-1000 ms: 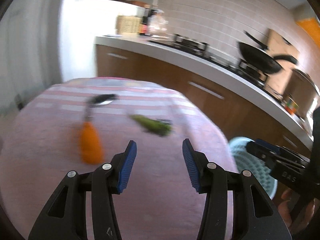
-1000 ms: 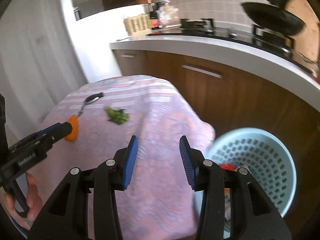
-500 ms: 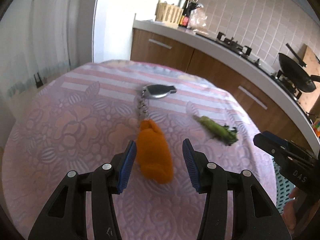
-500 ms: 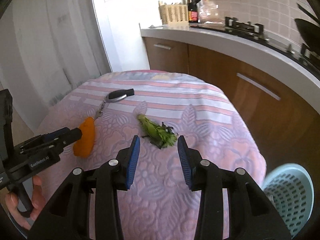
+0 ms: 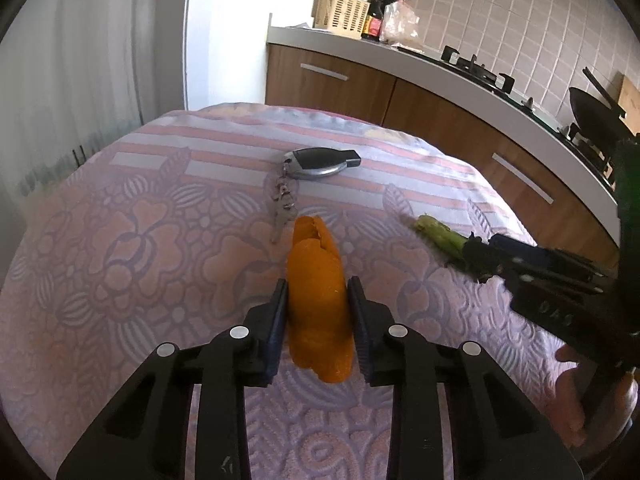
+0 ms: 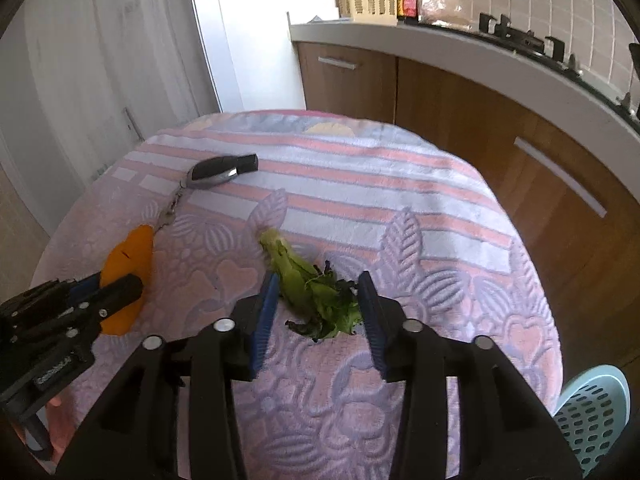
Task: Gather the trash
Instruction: 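Grasp the orange carrot with the left tool while the right tool grasps the vegetable scrap, then carry the carrot and vegetable scrap to the basket and release both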
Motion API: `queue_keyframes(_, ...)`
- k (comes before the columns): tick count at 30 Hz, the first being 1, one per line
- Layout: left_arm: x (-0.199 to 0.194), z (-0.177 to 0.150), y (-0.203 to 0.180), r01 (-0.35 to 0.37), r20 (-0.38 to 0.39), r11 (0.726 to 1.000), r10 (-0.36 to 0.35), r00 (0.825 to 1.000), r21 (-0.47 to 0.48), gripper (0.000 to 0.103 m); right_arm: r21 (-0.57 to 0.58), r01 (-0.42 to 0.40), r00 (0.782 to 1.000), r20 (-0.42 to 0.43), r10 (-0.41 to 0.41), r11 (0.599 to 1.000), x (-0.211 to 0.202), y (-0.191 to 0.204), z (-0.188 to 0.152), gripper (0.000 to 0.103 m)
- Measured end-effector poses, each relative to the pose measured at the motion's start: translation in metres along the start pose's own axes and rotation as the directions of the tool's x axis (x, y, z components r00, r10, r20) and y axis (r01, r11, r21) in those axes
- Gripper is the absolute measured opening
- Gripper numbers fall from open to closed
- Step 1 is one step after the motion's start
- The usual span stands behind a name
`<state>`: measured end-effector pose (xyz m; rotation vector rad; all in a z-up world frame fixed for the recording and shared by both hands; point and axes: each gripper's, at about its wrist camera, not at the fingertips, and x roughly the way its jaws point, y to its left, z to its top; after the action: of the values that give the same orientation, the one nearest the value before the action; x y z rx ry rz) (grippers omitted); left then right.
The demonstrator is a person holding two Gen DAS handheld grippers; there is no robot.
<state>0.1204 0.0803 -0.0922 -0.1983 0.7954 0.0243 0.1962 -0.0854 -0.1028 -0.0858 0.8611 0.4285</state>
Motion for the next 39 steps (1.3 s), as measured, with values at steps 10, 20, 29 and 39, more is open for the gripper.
queue_keyframes(10,-0.005,-0.001,-0.004,-0.034,0.037,0.999,0.034,0.999,0.02,0.028,-0.07,0.061,0.997,-0.042,-0.065,0.996,0.013,0.014,-0.001,0.036)
queue_keyframes(20,-0.02,-0.005,-0.022,-0.112,0.132,0.987,0.097,0.987,0.111,0.028,0.007,0.075,0.993,0.088,-0.076,0.997,-0.021,0.002,-0.009,0.015)
queue_keyframes(29,-0.04,-0.016,-0.055,-0.069,0.132,0.985,0.048,0.99,0.157,0.028,0.085,0.071,0.987,0.138,-0.083,0.994,-0.079,-0.022,-0.04,0.015)
queue_keyframes(39,-0.062,-0.031,-0.136,0.14,0.098,0.96,-0.168,0.981,0.244,0.028,0.224,0.144,0.962,0.196,-0.19,0.964,-0.164,-0.083,-0.09,0.015)
